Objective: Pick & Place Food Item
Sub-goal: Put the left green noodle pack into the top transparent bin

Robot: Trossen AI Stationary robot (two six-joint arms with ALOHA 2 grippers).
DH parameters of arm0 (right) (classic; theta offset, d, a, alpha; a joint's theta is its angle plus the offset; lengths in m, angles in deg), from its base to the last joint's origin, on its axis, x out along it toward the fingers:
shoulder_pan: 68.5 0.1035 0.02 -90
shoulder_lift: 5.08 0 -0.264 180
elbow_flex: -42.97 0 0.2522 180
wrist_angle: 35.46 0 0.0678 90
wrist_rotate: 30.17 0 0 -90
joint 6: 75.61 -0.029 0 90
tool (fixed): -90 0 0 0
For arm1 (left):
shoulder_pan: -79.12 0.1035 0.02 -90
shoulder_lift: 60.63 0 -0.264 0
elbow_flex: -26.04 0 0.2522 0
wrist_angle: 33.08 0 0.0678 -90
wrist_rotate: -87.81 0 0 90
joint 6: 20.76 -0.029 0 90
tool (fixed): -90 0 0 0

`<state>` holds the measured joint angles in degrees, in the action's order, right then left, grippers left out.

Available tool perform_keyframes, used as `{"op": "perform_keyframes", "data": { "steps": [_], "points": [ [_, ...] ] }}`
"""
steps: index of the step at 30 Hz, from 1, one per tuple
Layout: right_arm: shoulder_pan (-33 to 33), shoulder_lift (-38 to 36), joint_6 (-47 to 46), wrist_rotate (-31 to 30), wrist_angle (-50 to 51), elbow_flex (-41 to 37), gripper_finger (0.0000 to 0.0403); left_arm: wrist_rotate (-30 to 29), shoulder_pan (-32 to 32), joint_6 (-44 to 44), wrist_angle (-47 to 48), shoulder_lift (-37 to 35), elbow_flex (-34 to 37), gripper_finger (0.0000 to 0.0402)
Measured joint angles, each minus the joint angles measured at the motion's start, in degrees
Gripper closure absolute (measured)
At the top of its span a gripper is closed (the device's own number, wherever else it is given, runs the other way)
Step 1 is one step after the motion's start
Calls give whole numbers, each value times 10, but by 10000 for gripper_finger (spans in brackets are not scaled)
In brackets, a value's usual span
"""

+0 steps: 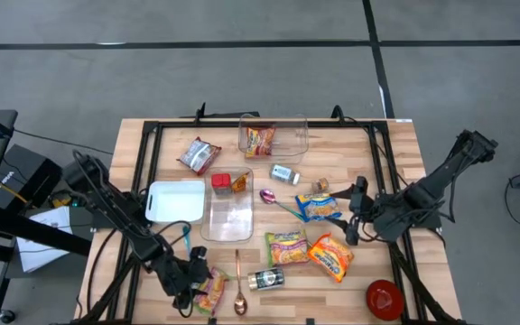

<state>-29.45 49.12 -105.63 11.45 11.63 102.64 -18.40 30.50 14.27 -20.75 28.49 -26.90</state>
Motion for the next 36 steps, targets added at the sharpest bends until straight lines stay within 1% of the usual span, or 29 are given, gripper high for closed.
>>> {"op": "perform_keyframes", "data": {
  "steps": [3, 8, 11, 17, 19, 21, 23, 25, 28, 32, 36],
  "points": [
    [0, 7, 0, 7, -6, 0, 88, -4, 0, 0, -4, 15, 0, 182],
    [0, 11, 0, 8, -9, 0, 88, -23, -3, -3, 2, 14, 0, 205],
    [0, 11, 0, 8, -10, 0, 88, -33, -10, -5, 2, 8, 0, 227],
    [0, 11, 0, 8, -13, 0, 88, -29, -21, -2, 2, 6, 0, 287],
    [0, 11, 0, 8, -13, 0, 88, -29, -28, -1, 1, 6, 0, 300],
    [0, 11, 0, 8, -13, 0, 88, -36, -33, 0, 1, 6, 0, 305],
    [0, 11, 0, 9, -13, 0, 88, -43, -34, 6, 1, 6, 0, 303],
    [0, 11, 0, 12, -13, 0, 88, -51, -34, 13, 1, 6, 0, 291],
    [0, 11, 0, 18, -20, 0, 88, -64, -36, 13, 0, 6, 0, 262],
    [0, 13, 0, 22, -23, 0, 88, -65, -42, 10, 0, 6, 0, 217],
    [0, 13, 0, 24, -23, 0, 88, -65, -55, -1, 0, 6, 0, 191]
  ]
}}
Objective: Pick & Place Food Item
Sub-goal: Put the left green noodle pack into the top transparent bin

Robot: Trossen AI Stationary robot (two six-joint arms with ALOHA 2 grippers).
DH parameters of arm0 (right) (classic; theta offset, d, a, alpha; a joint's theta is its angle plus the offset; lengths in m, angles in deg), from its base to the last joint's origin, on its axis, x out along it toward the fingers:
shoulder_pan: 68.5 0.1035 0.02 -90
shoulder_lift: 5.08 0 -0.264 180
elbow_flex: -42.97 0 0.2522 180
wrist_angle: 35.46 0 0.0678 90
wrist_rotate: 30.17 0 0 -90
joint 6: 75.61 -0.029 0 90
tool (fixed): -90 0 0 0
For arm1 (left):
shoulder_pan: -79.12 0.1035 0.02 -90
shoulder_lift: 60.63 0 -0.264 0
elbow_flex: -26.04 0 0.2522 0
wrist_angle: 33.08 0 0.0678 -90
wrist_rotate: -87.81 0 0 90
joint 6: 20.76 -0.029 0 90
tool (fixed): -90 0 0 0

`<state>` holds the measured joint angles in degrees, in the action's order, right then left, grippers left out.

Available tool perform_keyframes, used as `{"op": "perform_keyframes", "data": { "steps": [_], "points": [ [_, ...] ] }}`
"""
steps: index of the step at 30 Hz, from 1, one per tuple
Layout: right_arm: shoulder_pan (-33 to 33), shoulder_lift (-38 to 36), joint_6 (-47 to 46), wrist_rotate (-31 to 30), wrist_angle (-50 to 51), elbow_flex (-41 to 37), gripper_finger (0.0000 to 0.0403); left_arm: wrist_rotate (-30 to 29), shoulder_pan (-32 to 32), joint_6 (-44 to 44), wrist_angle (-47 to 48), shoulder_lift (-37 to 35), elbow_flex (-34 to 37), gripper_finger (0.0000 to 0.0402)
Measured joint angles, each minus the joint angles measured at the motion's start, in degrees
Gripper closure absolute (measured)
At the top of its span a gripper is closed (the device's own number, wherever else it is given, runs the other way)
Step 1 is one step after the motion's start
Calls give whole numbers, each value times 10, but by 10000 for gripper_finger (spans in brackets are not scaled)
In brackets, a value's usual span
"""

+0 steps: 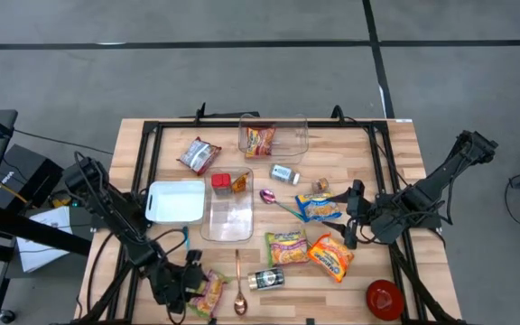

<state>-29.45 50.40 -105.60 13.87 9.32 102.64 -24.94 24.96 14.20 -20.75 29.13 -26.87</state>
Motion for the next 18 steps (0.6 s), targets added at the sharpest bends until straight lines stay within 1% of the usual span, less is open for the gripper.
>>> {"op": "perform_keyframes", "data": {
  "steps": [4, 13, 18],
  "points": [
    [0, 0, 0, 0, 0, 0, 88, -14, -6, -1, 0, 0, 0, 188],
    [0, 0, 0, 1, -3, 0, 88, -18, -6, -2, -5, 13, 0, 227],
    [0, 0, 0, 8, -2, 0, 88, -24, -6, -4, -25, 36, -1, 231]
  ]
}}
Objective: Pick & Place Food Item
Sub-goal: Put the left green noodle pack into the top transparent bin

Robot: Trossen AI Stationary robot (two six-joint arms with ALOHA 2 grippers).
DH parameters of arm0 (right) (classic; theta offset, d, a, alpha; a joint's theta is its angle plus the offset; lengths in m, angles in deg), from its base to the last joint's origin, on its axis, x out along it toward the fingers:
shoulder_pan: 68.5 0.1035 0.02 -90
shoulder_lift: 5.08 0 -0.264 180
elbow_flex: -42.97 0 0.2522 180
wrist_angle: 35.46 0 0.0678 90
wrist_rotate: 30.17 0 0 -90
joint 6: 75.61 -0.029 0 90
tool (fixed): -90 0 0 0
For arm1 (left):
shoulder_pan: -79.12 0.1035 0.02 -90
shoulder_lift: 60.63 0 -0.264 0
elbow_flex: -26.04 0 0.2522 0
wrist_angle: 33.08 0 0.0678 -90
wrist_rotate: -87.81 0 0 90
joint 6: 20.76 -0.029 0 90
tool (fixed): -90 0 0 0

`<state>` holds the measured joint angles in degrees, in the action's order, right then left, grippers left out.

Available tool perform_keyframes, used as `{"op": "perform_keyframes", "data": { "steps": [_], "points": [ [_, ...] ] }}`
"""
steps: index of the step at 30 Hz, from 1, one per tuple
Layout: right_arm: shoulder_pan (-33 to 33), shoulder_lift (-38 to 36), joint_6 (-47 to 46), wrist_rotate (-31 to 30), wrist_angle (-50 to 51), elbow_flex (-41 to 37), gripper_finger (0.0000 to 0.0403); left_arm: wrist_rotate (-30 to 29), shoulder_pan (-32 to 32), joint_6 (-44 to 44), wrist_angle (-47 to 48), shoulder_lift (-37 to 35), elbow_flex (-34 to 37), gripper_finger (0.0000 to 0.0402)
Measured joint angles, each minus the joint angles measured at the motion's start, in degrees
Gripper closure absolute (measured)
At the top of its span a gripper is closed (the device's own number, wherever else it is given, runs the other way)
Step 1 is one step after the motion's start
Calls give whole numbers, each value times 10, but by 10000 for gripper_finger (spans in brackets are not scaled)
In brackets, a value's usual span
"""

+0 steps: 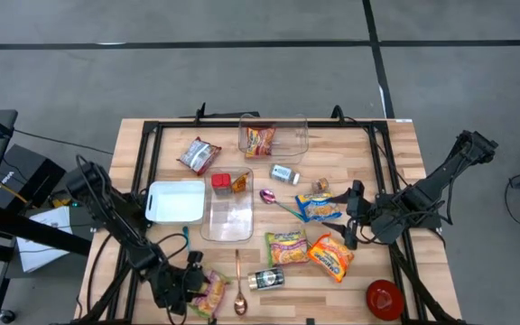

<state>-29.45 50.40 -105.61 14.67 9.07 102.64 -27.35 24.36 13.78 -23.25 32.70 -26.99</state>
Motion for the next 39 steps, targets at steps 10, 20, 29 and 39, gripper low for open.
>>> {"op": "perform_keyframes", "data": {
  "steps": [10, 20, 29, 39],
  "points": [
    [0, 0, 0, 1, -4, 0, 88, -3, 0, -28, -5, -7, 2, 323],
    [0, 0, 0, 1, -7, 0, 88, 3, 0, -28, -8, -13, 2, 399],
    [0, 0, 16, 2, -28, 0, 88, 1, 0, -27, -14, -13, 2, 401],
    [-2, 0, 37, -1, -24, 0, 88, -13, 0, -116, -34, -103, 2, 401]
  ]
}}
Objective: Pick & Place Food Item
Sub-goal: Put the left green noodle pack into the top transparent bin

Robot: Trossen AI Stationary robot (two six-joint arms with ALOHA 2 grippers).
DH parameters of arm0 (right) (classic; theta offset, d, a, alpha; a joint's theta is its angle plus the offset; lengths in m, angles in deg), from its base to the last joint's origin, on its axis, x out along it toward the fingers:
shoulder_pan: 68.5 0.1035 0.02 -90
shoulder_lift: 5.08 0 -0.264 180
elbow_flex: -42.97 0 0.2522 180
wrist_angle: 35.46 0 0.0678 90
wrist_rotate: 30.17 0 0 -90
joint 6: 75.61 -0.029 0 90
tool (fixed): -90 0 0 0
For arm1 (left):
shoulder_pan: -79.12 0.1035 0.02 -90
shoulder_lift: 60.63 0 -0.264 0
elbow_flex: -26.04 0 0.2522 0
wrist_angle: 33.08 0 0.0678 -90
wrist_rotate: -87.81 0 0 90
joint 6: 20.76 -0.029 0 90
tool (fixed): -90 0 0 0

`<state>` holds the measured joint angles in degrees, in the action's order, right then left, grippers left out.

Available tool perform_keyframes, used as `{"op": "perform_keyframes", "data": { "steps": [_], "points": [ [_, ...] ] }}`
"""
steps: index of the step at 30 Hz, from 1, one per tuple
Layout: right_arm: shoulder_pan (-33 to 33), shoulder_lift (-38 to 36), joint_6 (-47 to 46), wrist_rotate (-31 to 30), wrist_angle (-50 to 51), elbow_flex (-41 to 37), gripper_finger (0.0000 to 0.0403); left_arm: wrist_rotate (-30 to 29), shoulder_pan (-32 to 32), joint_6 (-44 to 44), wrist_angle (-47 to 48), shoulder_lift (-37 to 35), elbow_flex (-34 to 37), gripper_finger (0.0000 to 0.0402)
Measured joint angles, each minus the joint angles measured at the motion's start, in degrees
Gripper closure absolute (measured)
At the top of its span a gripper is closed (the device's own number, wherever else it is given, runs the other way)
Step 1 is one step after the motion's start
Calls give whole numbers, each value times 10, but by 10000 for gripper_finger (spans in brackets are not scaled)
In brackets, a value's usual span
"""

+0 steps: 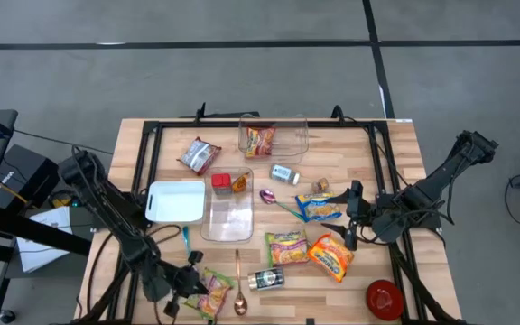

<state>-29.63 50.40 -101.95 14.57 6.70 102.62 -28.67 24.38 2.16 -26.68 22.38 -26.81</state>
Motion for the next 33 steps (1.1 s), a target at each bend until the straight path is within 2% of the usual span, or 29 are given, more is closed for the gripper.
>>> {"op": "perform_keyframes", "data": {
  "steps": [8, 11, 14, 17, 24, 29, 33],
  "points": [
    [0, 0, 0, -12, 32, -2, 88, -31, 39, -111, -5, -133, 0, 401],
    [0, 0, -1, -13, 33, -12, 88, -29, 83, -152, 0, -176, 0, 401],
    [0, 0, -4, -26, 34, -25, 88, 4, 151, -196, 17, -219, 0, 401],
    [0, 0, -12, -32, 40, -31, 88, 69, 244, -242, 25, -256, 0, 401],
    [0, -8, -16, -33, 55, -31, 88, 301, 515, -315, 23, -293, 0, 401],
    [0, -31, -16, -43, 76, -31, 88, 450, 703, -326, -5, -270, -7, 401],
    [0, -49, -5, -44, 83, -31, 88, 532, 805, -350, -7, -211, -57, 401]
  ]
}}
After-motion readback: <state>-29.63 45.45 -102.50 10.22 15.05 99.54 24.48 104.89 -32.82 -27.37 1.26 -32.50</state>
